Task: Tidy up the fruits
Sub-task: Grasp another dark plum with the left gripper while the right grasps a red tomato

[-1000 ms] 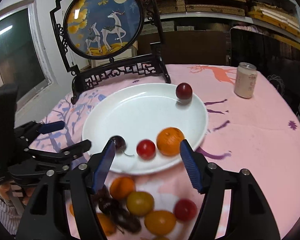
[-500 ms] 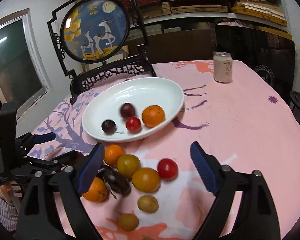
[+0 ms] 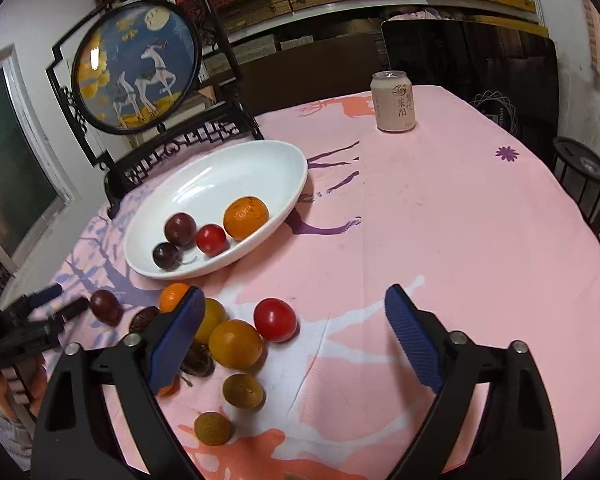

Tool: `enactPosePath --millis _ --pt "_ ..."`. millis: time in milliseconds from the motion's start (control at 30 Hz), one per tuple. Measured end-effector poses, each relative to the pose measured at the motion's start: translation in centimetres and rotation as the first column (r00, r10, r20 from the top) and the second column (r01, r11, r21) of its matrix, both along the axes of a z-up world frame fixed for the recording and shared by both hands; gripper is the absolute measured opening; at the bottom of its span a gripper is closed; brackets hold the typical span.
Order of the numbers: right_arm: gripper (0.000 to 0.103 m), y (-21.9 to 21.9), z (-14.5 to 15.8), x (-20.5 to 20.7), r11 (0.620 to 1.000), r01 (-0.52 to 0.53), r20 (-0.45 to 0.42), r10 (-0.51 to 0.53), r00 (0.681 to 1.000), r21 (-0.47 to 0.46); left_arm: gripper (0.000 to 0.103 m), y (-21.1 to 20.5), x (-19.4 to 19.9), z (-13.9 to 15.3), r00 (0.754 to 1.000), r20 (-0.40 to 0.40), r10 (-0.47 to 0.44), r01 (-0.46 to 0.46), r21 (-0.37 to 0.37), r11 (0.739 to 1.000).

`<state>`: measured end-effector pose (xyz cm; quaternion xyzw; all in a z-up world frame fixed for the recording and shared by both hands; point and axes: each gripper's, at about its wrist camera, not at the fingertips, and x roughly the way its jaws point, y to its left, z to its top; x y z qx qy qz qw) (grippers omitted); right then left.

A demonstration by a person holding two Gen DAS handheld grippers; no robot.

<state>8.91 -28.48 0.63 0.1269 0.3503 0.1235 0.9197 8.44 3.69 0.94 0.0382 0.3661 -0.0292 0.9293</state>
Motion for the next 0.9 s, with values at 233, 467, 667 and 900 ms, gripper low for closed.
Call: enactPosePath --millis 233,467,667,900 --pt "0.087 -0.4 0.0 0.1 0.999 0.018 -0.012 -0.017 1.000 0.045 0.101 -2.2 0.9 -1.8 0.997 -0.047 -0.060 0.063 0.070 0.996" --pt "0.087 -0.2 -0.9 0.6 0.997 -0.008 -0.066 0.013 0.998 0.075 0.100 -1.6 2.2 -2.8 0.993 -0.063 -0.104 0.102 -0.025 0.994" --pt "0.054 0.3 -2.3 1.7 0.992 -0.050 -0.136 0.066 0.988 0.117 0.101 -2.7 3.4 -4.4 0.984 -0.168 -0.064 0.074 0.052 0.996" --pt "0.041 1.1 -3.2 2.7 0.987 -0.066 -0.175 0.091 0.980 0.146 0.101 -2.7 3.4 -4.1 0.988 -0.148 -0.052 0.063 0.071 0.995"
